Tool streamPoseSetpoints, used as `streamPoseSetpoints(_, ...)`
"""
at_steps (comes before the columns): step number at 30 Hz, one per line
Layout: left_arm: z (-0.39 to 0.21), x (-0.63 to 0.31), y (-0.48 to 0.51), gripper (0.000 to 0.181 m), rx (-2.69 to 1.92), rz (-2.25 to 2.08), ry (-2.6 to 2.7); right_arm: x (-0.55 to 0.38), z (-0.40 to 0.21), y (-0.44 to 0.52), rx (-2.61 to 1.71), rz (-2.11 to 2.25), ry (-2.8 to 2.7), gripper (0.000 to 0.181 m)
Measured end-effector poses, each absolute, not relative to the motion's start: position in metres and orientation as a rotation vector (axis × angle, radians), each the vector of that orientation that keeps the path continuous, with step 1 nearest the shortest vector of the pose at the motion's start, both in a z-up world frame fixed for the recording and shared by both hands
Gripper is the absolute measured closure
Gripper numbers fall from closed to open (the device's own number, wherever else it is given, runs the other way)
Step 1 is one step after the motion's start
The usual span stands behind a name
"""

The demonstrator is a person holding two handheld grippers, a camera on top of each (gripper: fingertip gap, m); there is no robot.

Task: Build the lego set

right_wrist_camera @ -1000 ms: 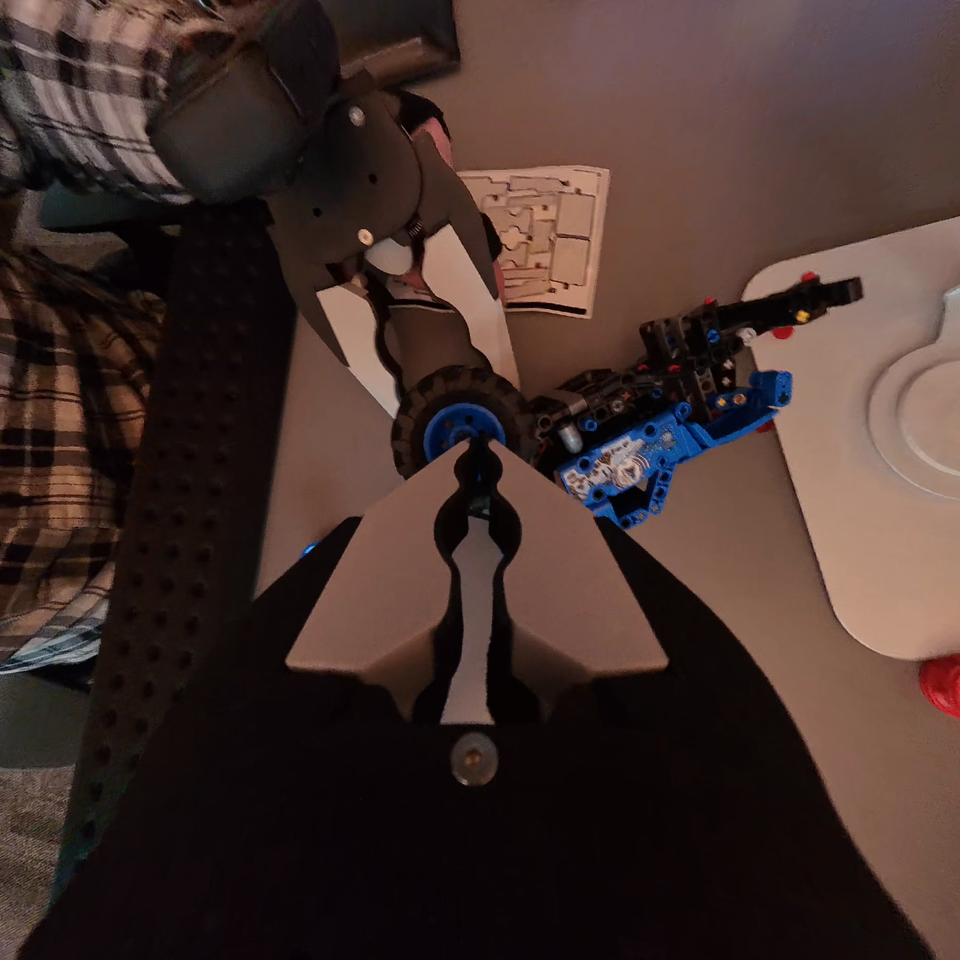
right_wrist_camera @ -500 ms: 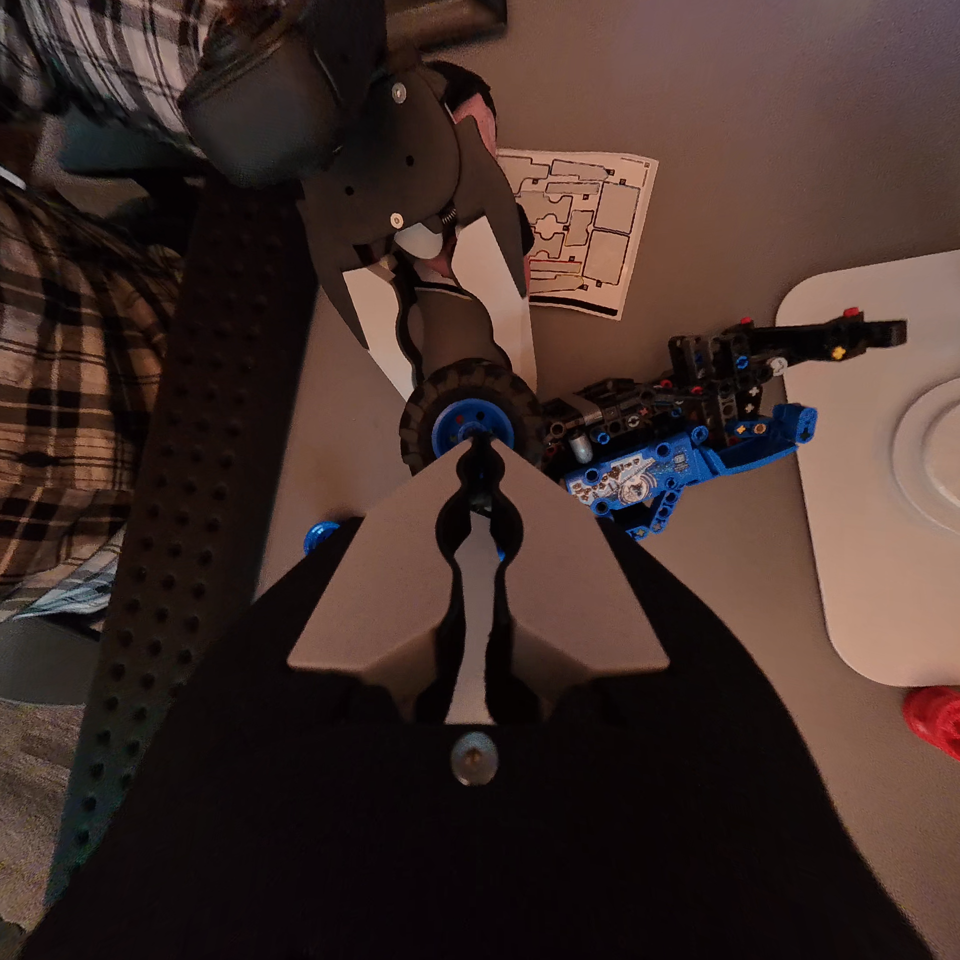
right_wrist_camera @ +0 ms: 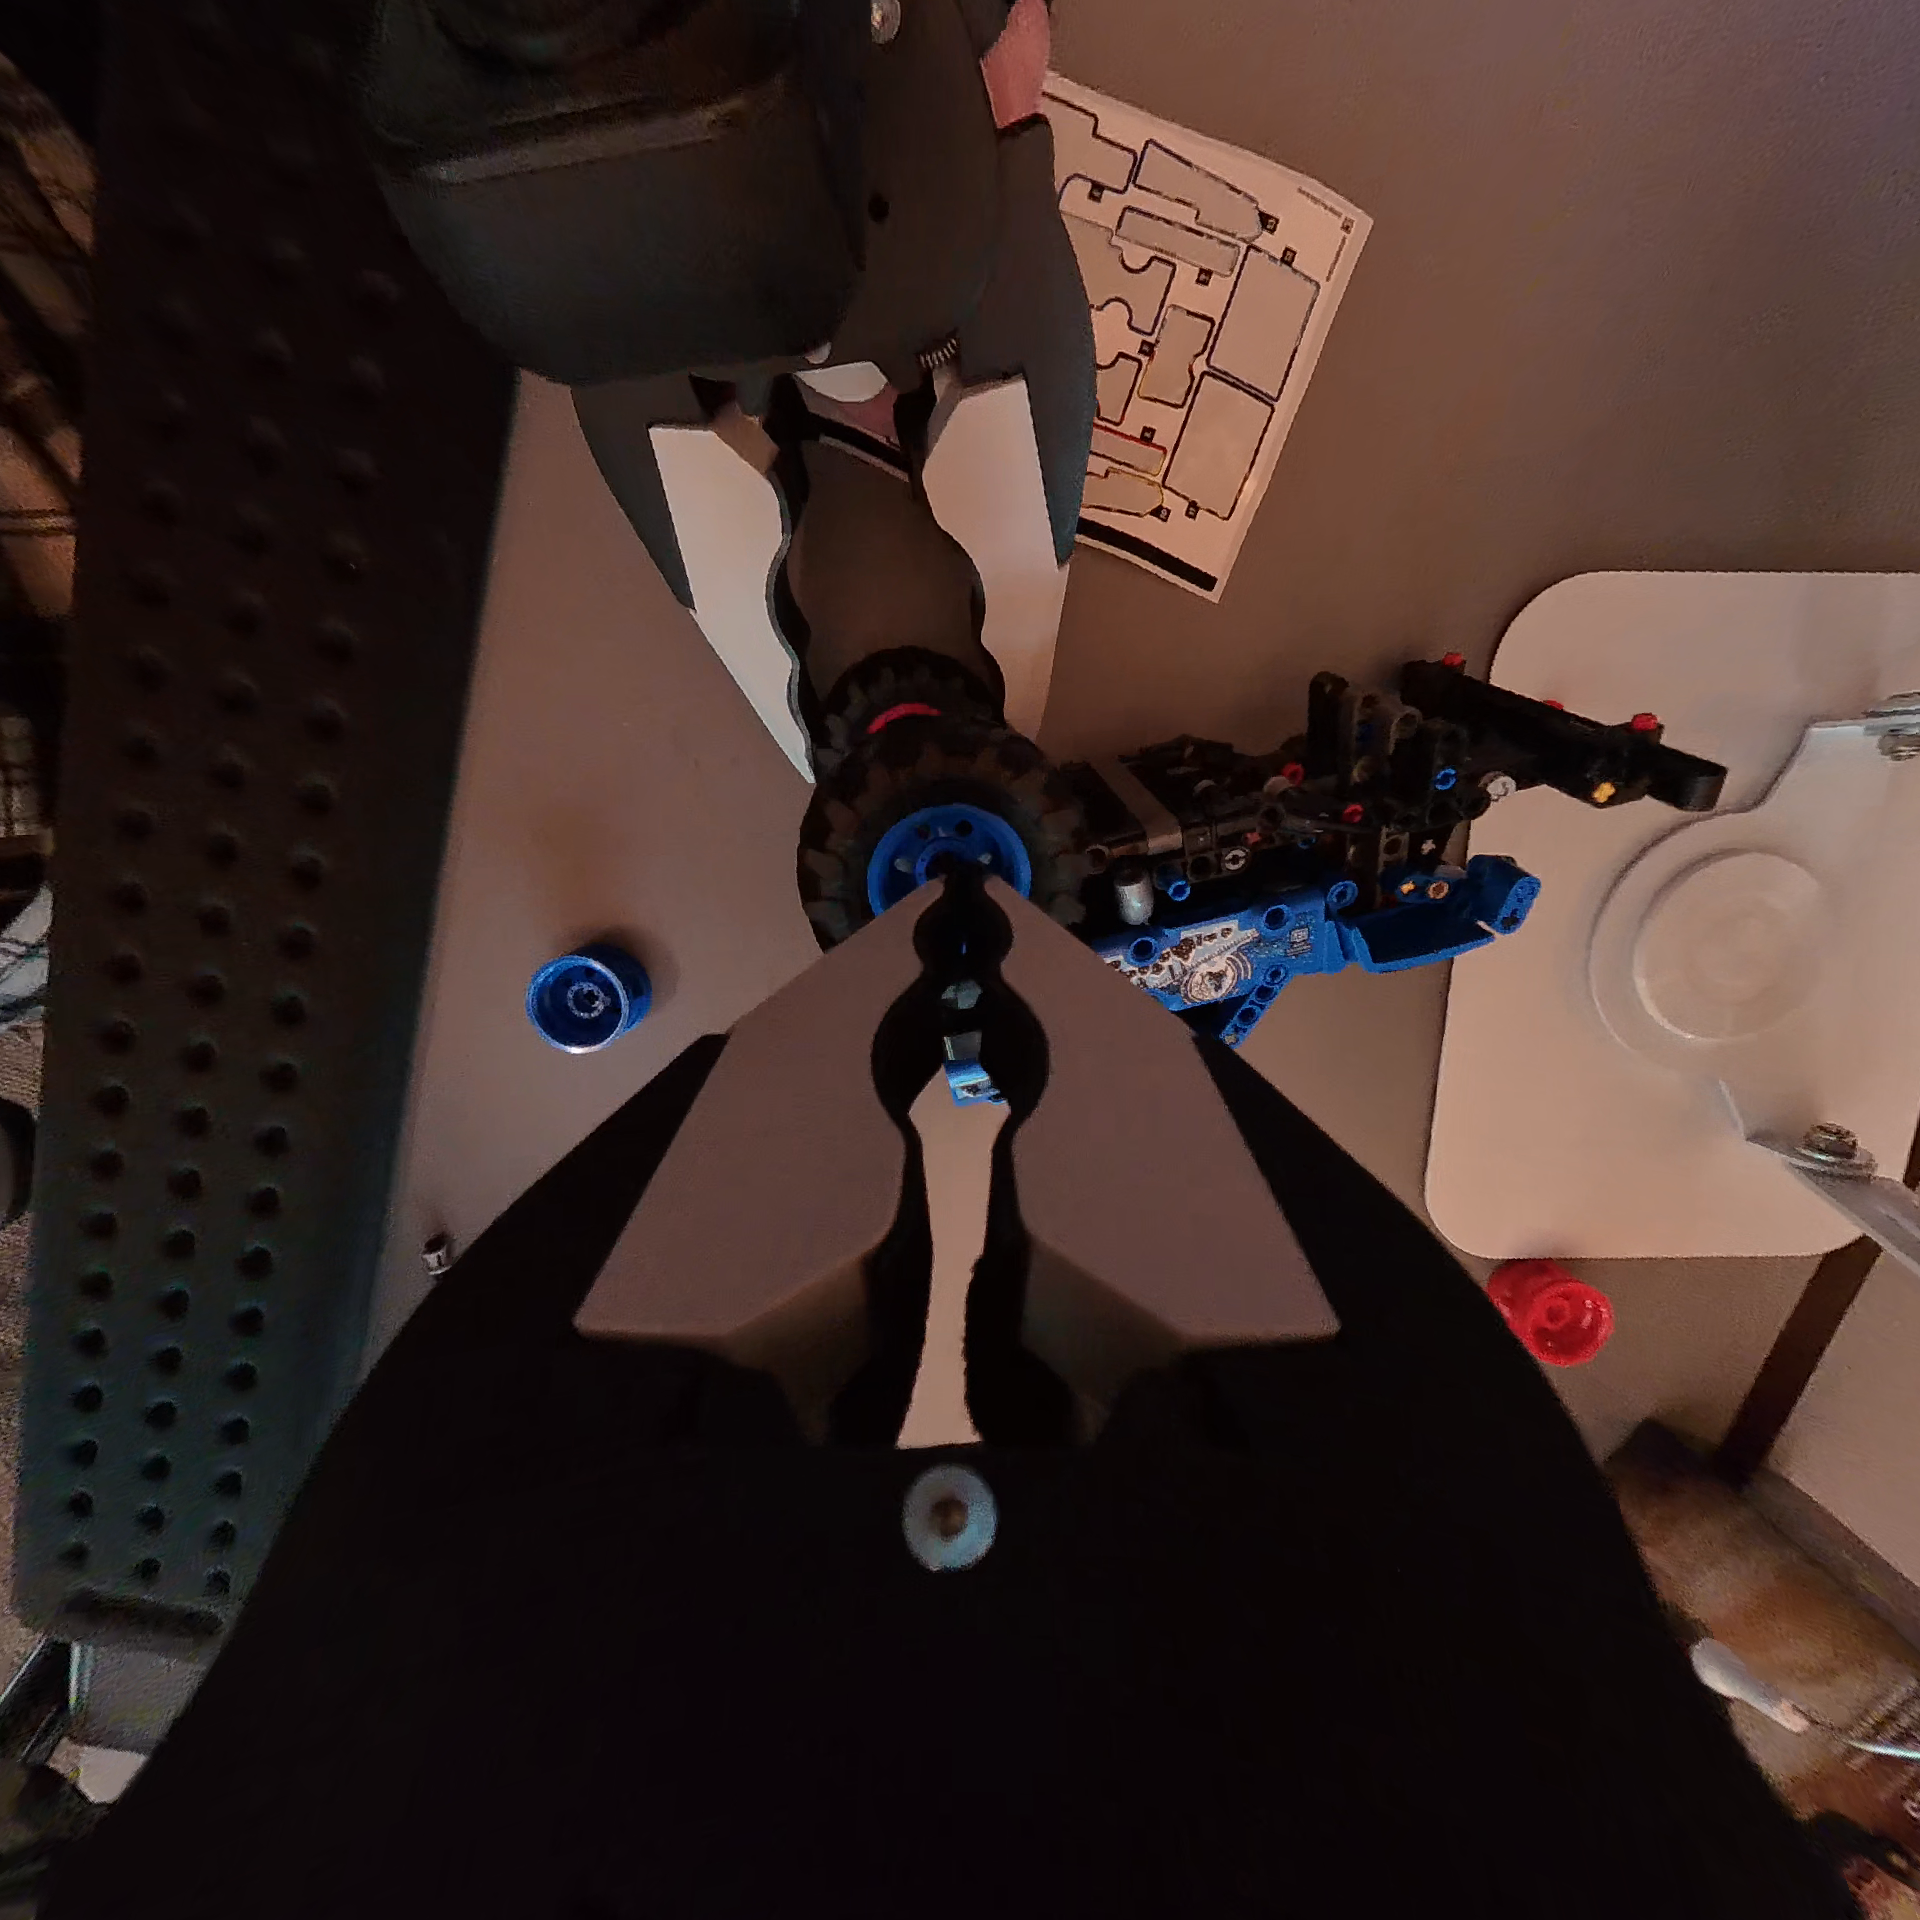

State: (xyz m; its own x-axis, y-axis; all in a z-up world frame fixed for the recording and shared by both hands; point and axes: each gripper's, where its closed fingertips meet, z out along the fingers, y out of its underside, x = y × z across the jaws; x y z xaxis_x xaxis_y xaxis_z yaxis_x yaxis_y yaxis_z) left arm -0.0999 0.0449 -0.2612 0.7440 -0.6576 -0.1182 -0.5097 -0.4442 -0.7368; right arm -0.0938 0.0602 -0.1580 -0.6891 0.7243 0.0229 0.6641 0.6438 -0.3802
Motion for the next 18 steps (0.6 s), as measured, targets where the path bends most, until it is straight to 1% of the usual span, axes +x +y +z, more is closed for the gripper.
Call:
streamPoseSetpoints(7, -0.2611, -0.0996, 0.0449, 0.124, -2.141, -0.238, 0.871, -0.0916, -0.1603, 0.0632, -1.112, 0.346, -2.714, 0.181)
streamPoseSetpoints(13, -0.2609, -0.0994, 0.045, 0.124, -2.142, -0.238, 0.868, -0.0951, -0.1592, 0.0589, -1.11, 0.379, -2.712, 0.181)
streamPoseSetpoints(18, -0.261, -0.0992, 0.045, 0.125, -2.146, -0.242, 0.862, -0.0972, -0.1597, 0.0587, -1.073, 0.287, -2.73, 0.181)
